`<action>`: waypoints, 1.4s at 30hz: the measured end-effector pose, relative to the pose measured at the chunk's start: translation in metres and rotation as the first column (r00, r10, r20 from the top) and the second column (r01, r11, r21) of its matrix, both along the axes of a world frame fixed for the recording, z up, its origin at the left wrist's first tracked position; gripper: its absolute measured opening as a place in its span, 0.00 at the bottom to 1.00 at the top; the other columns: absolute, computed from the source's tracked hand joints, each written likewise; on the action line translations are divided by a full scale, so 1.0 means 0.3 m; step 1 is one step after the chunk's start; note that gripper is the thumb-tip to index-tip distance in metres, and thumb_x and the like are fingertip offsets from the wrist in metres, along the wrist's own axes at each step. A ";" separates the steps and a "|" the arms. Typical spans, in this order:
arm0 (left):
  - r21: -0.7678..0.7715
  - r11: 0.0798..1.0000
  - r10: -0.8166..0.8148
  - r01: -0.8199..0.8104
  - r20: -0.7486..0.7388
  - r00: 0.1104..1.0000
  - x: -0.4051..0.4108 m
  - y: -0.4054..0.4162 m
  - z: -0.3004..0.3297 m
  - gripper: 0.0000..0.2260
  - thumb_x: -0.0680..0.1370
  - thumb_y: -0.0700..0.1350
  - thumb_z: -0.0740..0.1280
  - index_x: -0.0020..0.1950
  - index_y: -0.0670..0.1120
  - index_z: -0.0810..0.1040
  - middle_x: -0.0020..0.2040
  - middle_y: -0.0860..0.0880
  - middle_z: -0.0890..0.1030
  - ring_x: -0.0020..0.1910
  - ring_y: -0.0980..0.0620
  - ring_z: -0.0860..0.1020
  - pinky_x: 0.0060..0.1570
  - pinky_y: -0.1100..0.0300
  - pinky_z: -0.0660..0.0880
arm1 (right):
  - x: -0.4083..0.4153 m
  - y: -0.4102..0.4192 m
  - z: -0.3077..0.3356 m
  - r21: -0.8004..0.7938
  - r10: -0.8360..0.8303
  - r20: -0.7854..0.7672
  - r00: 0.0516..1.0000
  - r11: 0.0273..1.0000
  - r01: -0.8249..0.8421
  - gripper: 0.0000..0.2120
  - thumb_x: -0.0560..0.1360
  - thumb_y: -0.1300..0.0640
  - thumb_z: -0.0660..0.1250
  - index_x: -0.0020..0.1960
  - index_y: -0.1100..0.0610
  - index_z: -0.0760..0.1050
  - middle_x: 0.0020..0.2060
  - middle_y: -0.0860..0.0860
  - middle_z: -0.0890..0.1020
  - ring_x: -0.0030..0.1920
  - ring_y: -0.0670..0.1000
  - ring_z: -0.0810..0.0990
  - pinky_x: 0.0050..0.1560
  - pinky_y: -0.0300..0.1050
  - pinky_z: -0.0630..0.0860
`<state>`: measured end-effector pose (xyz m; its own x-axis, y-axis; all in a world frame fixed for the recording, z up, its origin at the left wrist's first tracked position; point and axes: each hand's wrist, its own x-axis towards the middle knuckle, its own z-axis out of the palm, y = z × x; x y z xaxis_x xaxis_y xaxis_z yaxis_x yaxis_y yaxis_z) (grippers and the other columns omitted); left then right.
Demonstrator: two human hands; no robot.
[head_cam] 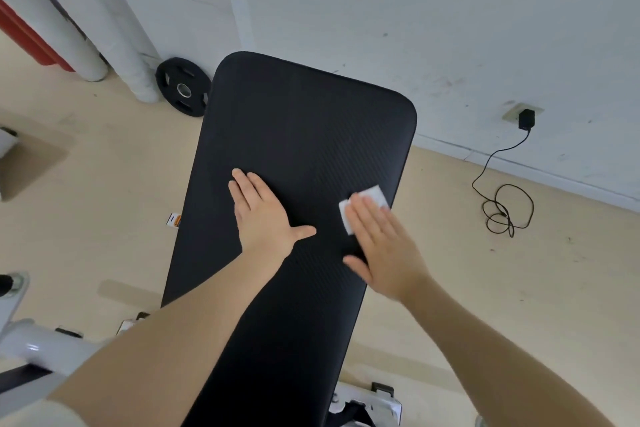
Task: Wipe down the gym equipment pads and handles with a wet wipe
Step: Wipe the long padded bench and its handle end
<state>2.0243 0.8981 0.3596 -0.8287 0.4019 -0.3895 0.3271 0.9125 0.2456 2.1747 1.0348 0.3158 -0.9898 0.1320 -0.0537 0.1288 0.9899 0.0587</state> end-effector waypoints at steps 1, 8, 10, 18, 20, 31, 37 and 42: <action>-0.016 1.000 0.008 -0.009 -0.030 1.000 0.004 0.011 -0.003 0.60 0.64 0.65 0.71 0.73 0.33 0.35 0.74 0.34 0.37 0.75 0.37 0.40 0.73 0.50 0.47 | 0.023 0.003 -0.010 0.010 0.025 0.012 1.000 1.000 -0.025 0.34 0.77 0.40 0.50 0.75 0.61 0.52 0.74 0.56 0.59 0.75 0.54 0.53 0.73 0.51 0.52; -0.037 0.999 0.035 -0.036 -0.039 0.999 0.002 0.030 -0.014 0.60 0.62 0.62 0.73 0.73 0.33 0.36 0.75 0.34 0.38 0.75 0.37 0.41 0.73 0.49 0.50 | -0.182 0.222 0.096 0.010 -0.084 -0.172 0.982 0.996 0.087 0.31 0.76 0.44 0.51 0.72 0.62 0.60 0.72 0.58 0.65 0.72 0.57 0.63 0.71 0.50 0.55; -0.046 0.998 0.043 -0.044 -0.031 0.999 0.000 0.033 -0.015 0.60 0.62 0.62 0.73 0.73 0.33 0.36 0.75 0.35 0.38 0.75 0.38 0.41 0.73 0.50 0.50 | -0.255 0.285 0.144 -0.040 -0.123 -0.199 0.972 0.992 0.117 0.31 0.77 0.44 0.47 0.74 0.62 0.55 0.74 0.57 0.59 0.74 0.56 0.57 0.73 0.49 0.50; -0.059 0.997 0.054 -0.057 -0.055 0.997 0.001 0.036 -0.021 0.60 0.62 0.63 0.73 0.73 0.33 0.38 0.75 0.35 0.38 0.75 0.38 0.41 0.73 0.51 0.46 | -0.131 0.207 0.047 -0.057 -0.009 -0.217 0.976 0.998 -0.004 0.30 0.77 0.47 0.51 0.73 0.64 0.55 0.73 0.60 0.61 0.74 0.57 0.56 0.73 0.53 0.51; -0.042 0.997 0.065 -0.067 -0.050 0.997 0.002 0.038 -0.020 0.60 0.62 0.62 0.74 0.73 0.33 0.38 0.75 0.35 0.38 0.75 0.38 0.41 0.73 0.50 0.48 | -0.028 0.119 -0.017 -0.032 0.071 -0.161 0.984 0.996 -0.077 0.31 0.77 0.45 0.50 0.73 0.63 0.54 0.73 0.59 0.61 0.73 0.56 0.55 0.72 0.53 0.52; -0.047 0.999 -0.003 -0.003 -0.114 0.994 0.001 0.018 -0.034 0.60 0.62 0.65 0.71 0.73 0.32 0.39 0.75 0.32 0.40 0.75 0.36 0.42 0.73 0.50 0.45 | 0.088 -0.065 -0.100 0.021 0.100 -0.069 0.993 0.995 -0.098 0.32 0.75 0.42 0.51 0.73 0.61 0.57 0.72 0.55 0.63 0.73 0.53 0.57 0.72 0.49 0.51; 0.052 0.998 -0.013 0.018 -0.077 0.997 -0.011 -0.009 -0.038 0.60 0.63 0.64 0.72 0.74 0.34 0.38 0.75 0.36 0.38 0.75 0.38 0.41 0.73 0.50 0.47 | -0.110 -0.007 0.011 -0.070 -0.267 -0.138 0.954 0.963 0.259 0.31 0.78 0.44 0.46 0.76 0.61 0.50 0.75 0.56 0.55 0.75 0.54 0.52 0.74 0.48 0.48; 0.180 0.968 -0.166 0.173 -0.056 0.985 -0.046 -0.144 -0.048 0.51 0.69 0.60 0.70 0.76 0.41 0.38 0.76 0.44 0.36 0.76 0.45 0.39 0.73 0.51 0.53 | -0.051 -0.214 -0.044 -0.181 -0.258 -0.071 0.963 0.953 0.242 0.35 0.77 0.41 0.48 0.75 0.62 0.50 0.76 0.57 0.53 0.75 0.55 0.49 0.75 0.52 0.49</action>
<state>2.0106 0.8548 0.3452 -0.7557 0.5994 -0.2641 0.4862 0.7835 0.3869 2.1592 0.9705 0.3027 -0.9279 0.3728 -0.0058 0.3703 0.9197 -0.1306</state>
